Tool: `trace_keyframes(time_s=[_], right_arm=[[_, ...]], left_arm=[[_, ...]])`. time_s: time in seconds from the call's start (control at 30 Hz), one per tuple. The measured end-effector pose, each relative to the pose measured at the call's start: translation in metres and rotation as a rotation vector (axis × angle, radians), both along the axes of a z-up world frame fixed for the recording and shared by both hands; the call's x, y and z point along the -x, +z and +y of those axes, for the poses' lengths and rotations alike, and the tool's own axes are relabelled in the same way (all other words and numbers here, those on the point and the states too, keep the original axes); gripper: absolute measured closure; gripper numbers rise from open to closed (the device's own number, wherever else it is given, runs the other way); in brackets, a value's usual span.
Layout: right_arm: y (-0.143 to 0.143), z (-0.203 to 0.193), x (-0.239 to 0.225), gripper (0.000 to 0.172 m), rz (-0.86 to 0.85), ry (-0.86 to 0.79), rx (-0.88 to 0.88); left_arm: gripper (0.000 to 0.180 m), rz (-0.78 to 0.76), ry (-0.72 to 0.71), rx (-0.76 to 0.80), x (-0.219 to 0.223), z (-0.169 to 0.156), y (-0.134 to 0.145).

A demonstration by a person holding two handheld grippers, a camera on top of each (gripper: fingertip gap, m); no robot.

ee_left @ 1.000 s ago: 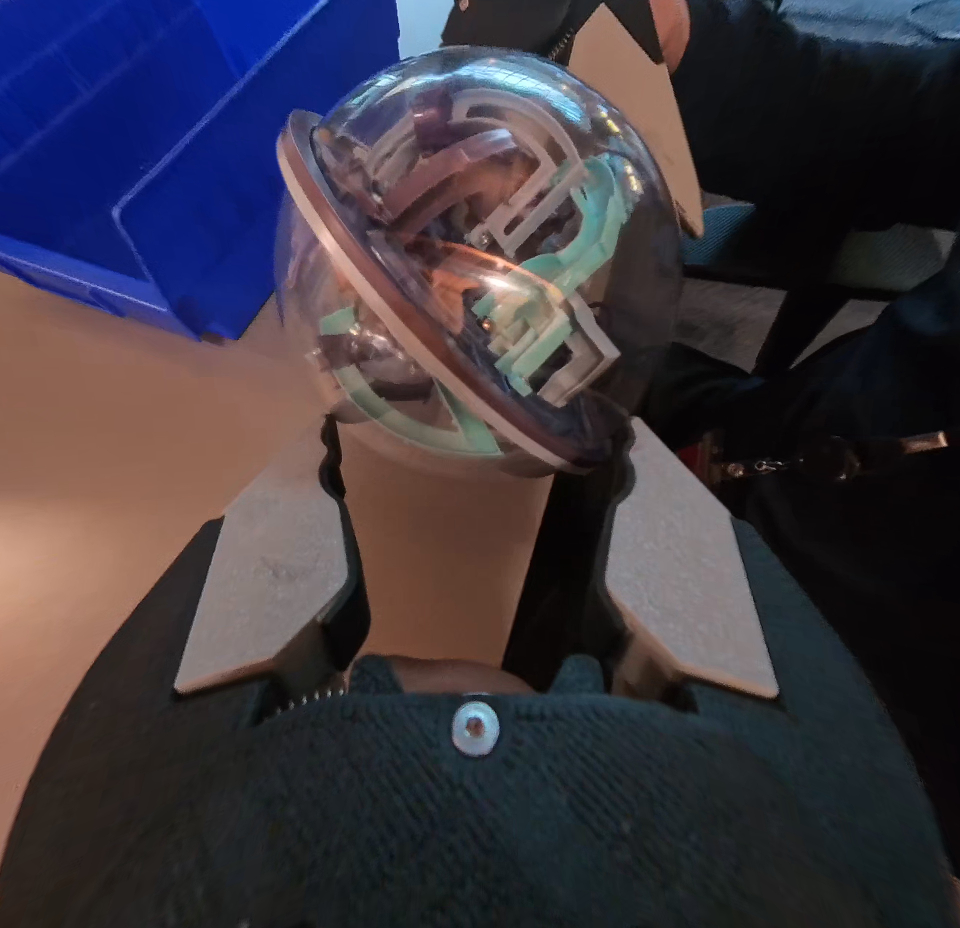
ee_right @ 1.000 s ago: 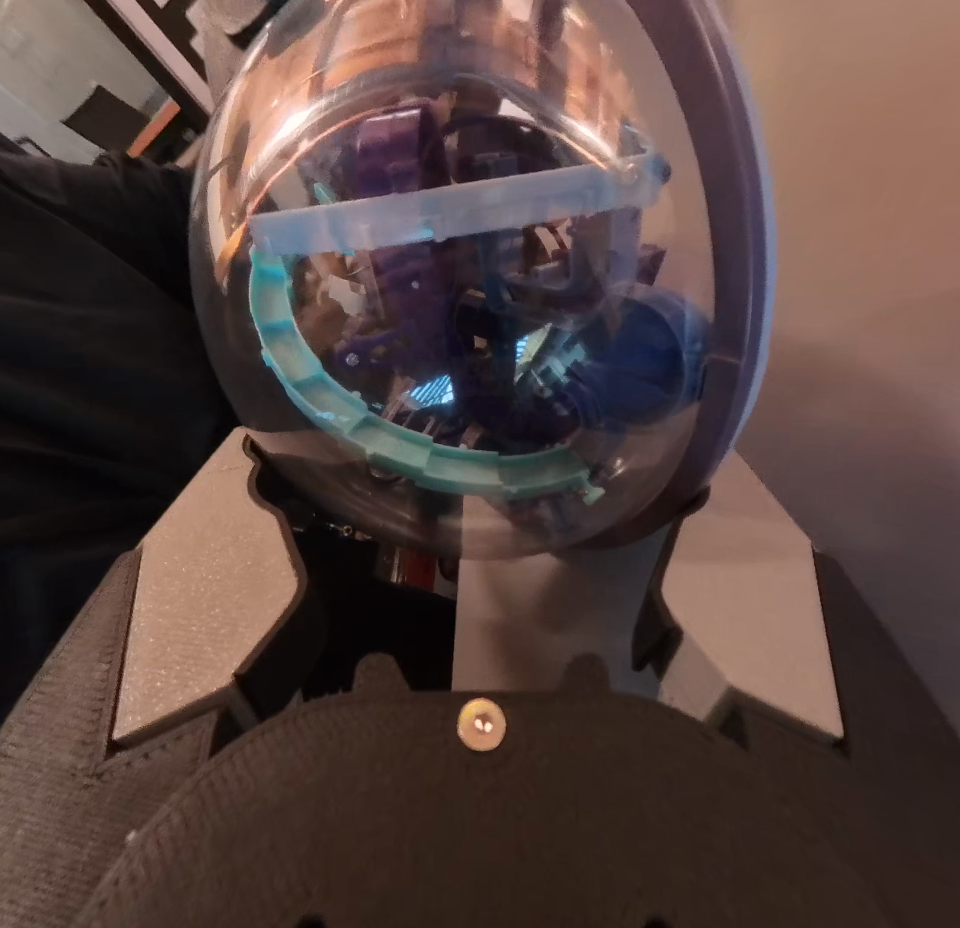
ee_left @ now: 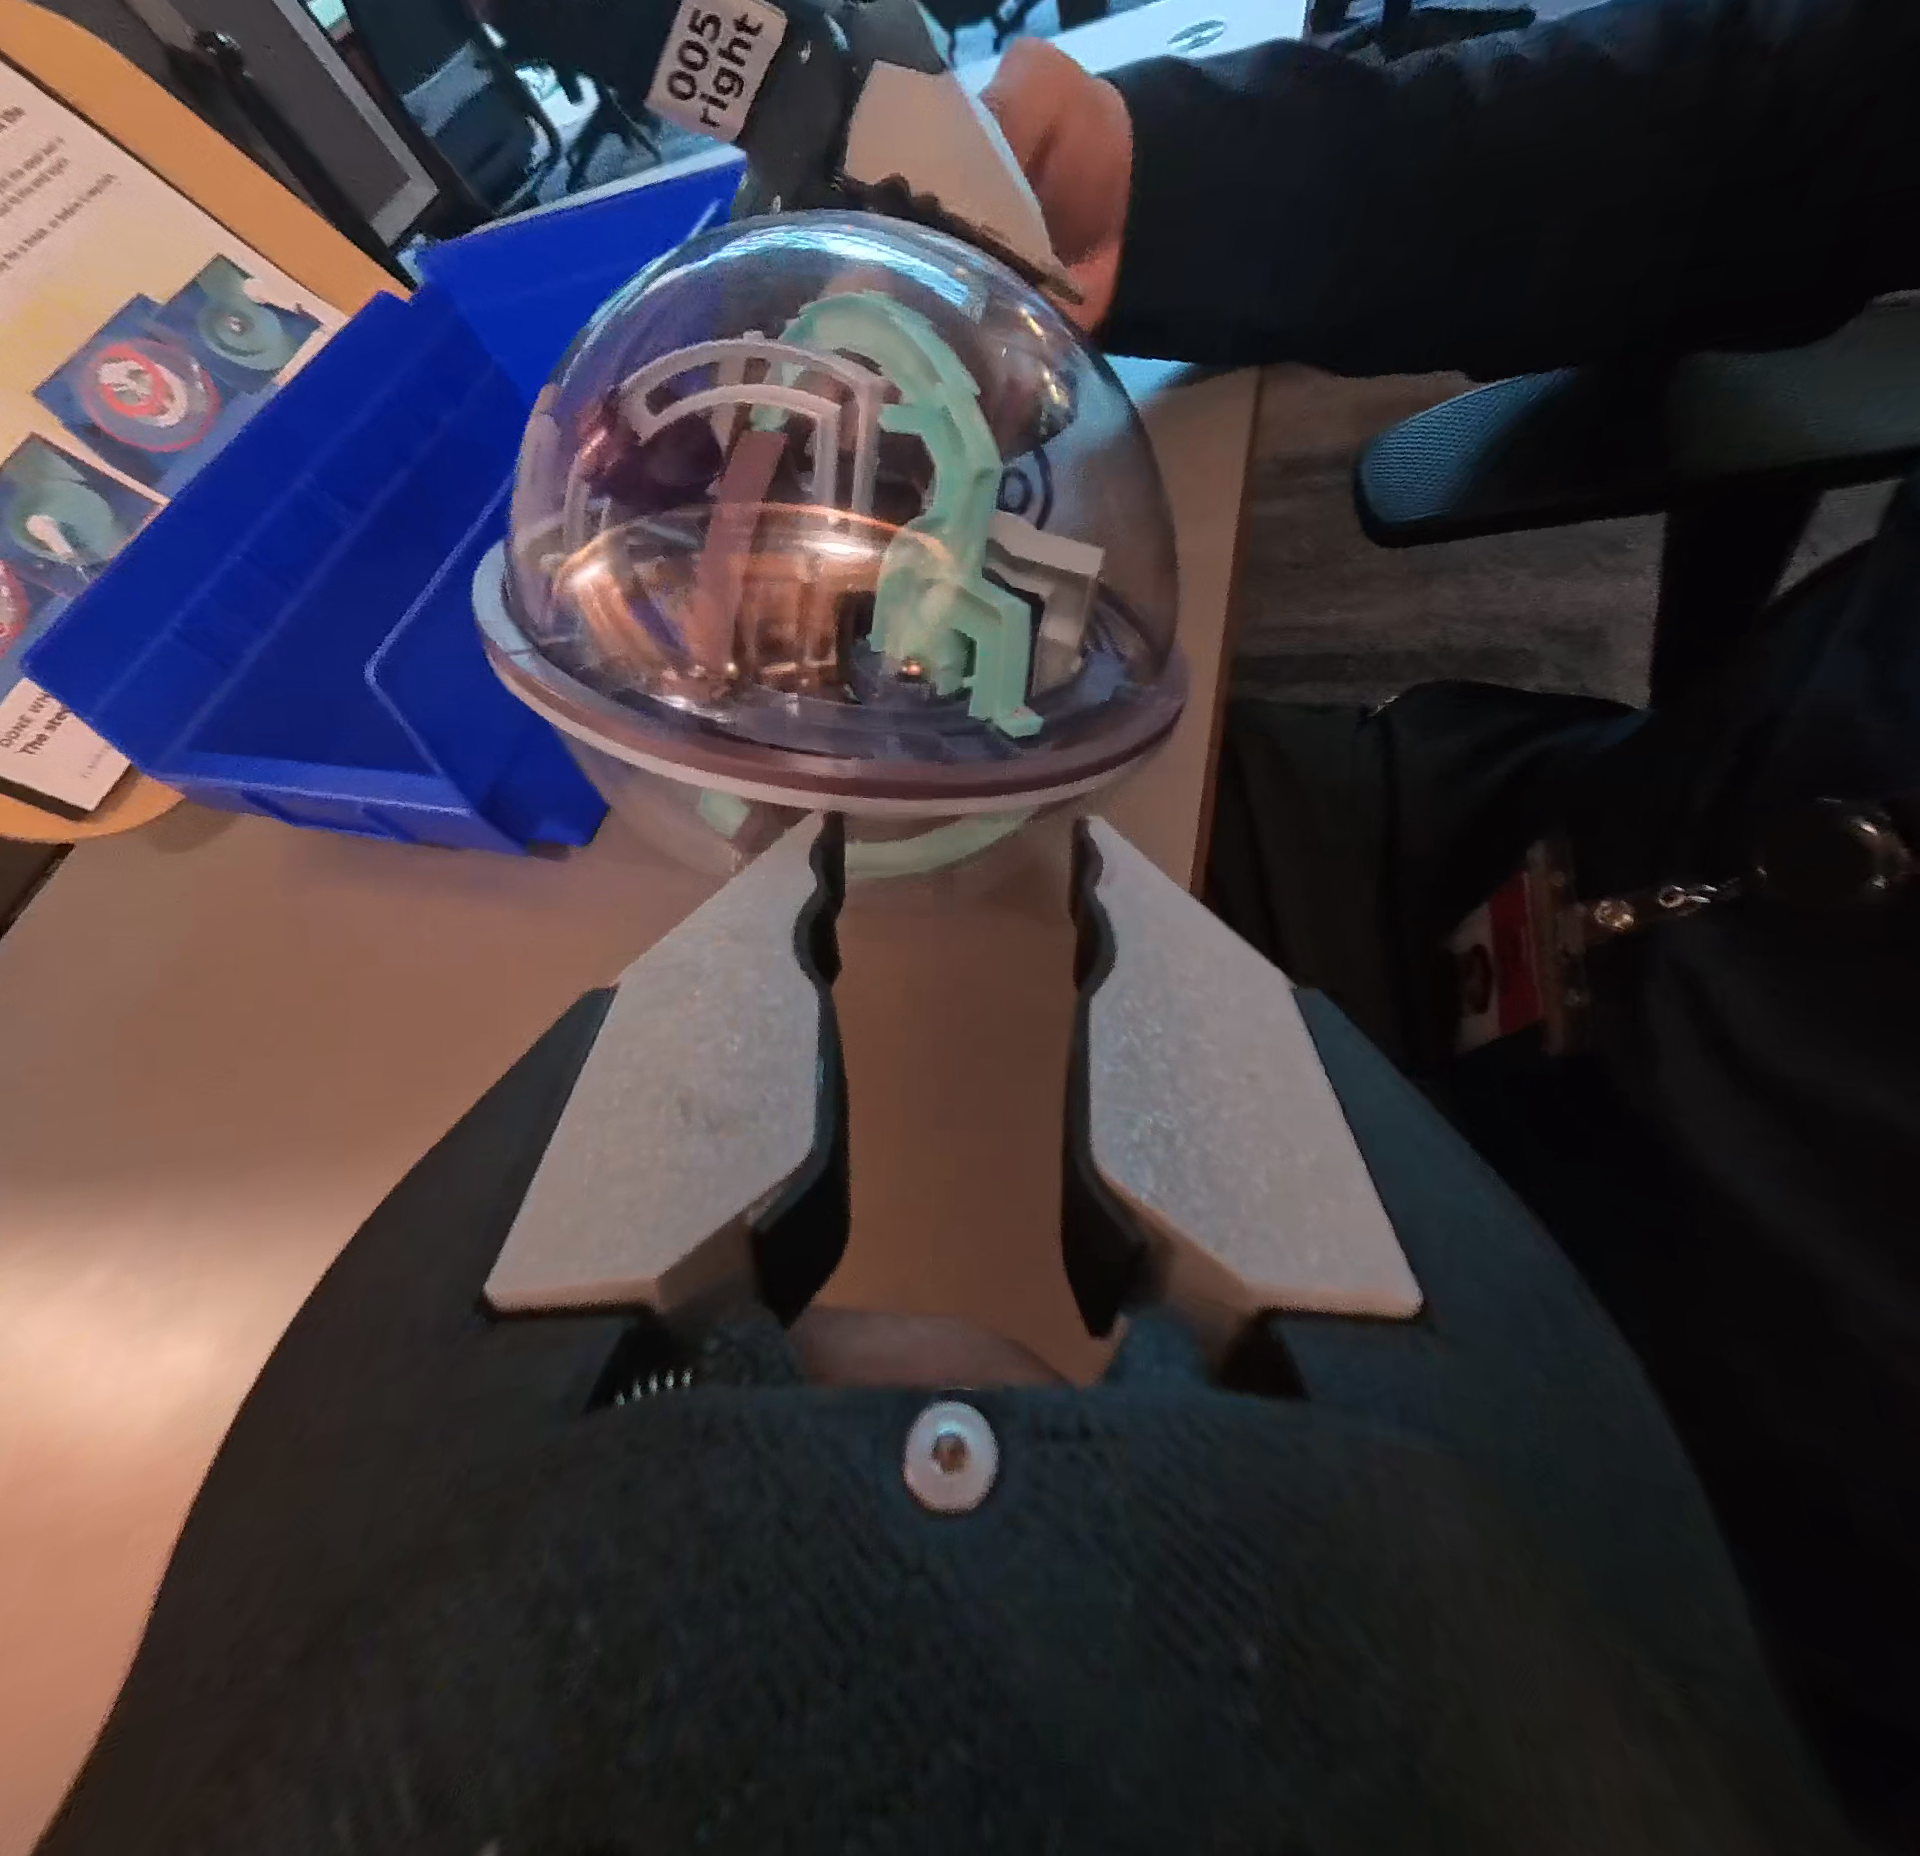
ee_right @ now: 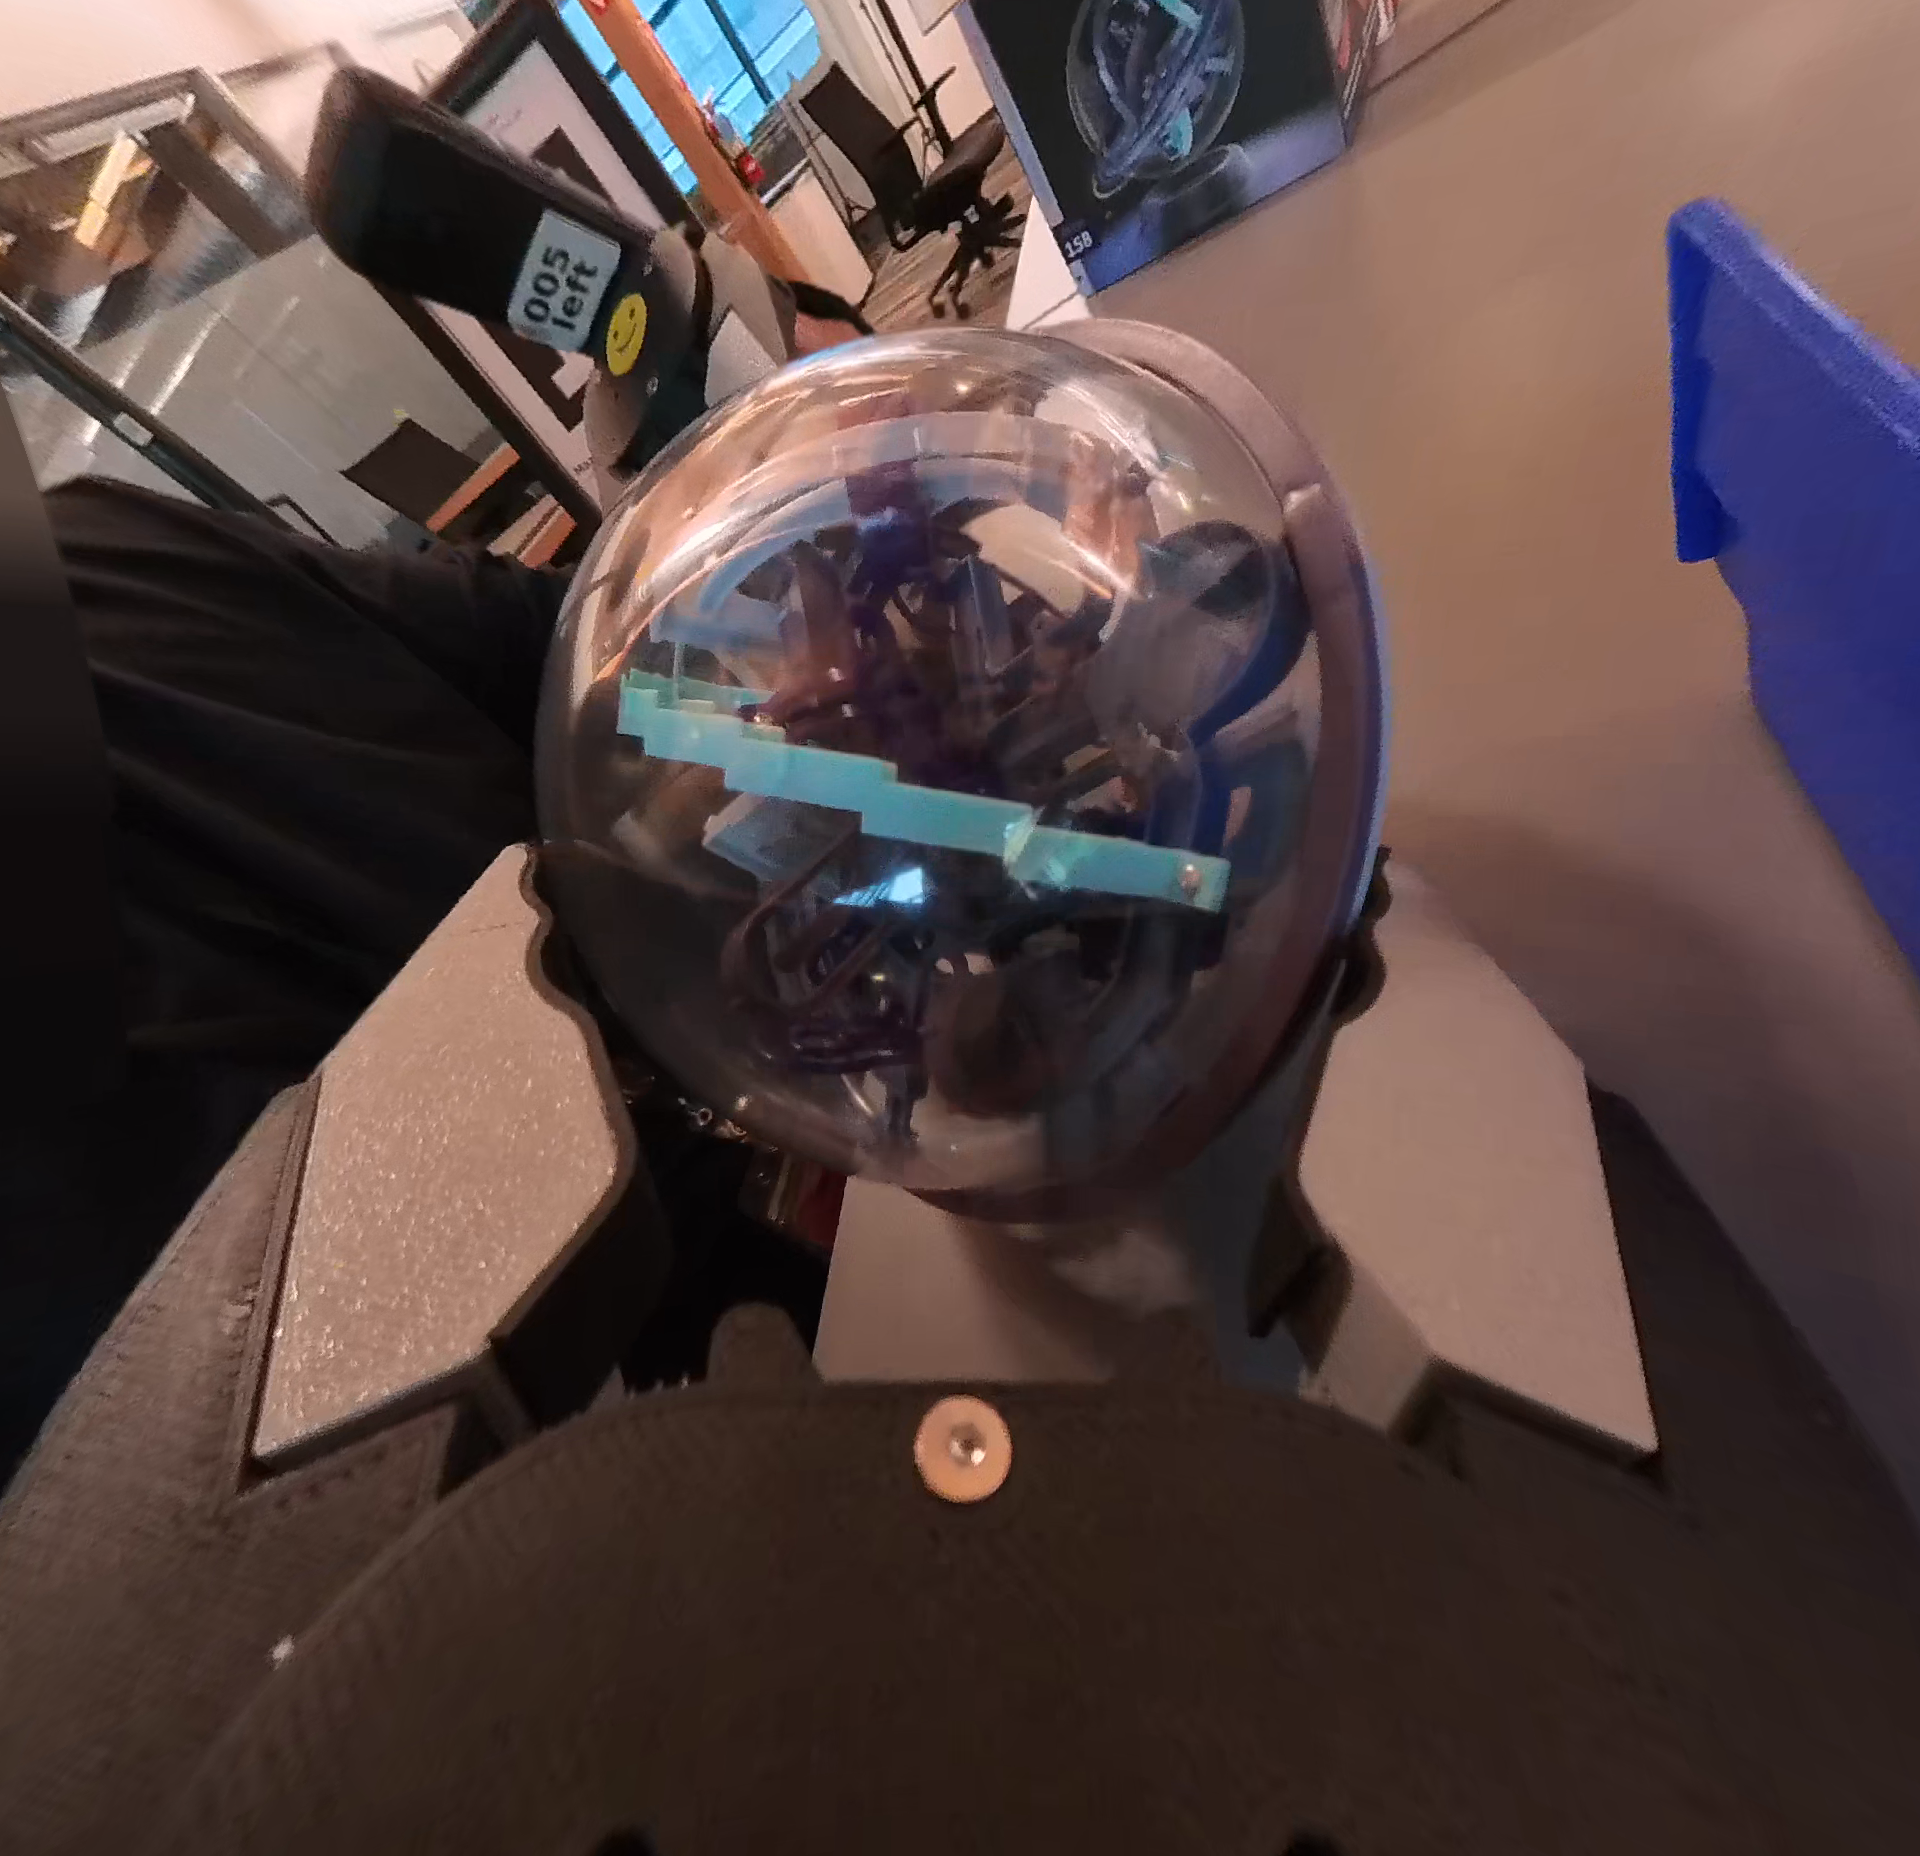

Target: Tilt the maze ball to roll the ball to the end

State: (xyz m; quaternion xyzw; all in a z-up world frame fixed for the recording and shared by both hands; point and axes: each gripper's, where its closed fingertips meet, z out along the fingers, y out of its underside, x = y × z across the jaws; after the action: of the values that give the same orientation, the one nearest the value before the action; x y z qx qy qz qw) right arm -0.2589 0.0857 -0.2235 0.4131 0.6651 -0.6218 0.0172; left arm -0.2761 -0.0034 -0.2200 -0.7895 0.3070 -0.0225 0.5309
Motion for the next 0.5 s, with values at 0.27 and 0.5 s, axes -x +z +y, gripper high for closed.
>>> trace_keyframes(time_s=[0.27, 0.5], right_arm=[[0.001, 0.005, 0.006, 0.031, -0.058, 0.046, 0.048], [0.001, 0.006, 0.007, 0.031, -0.074, 0.072, 0.054]], left_arm=[[0.141, 0.093, 0.149, -0.127, 0.038, 0.016, 0.009], [0.078, 0.396, 0.214, -0.127, 0.059, 0.029, -0.006]])
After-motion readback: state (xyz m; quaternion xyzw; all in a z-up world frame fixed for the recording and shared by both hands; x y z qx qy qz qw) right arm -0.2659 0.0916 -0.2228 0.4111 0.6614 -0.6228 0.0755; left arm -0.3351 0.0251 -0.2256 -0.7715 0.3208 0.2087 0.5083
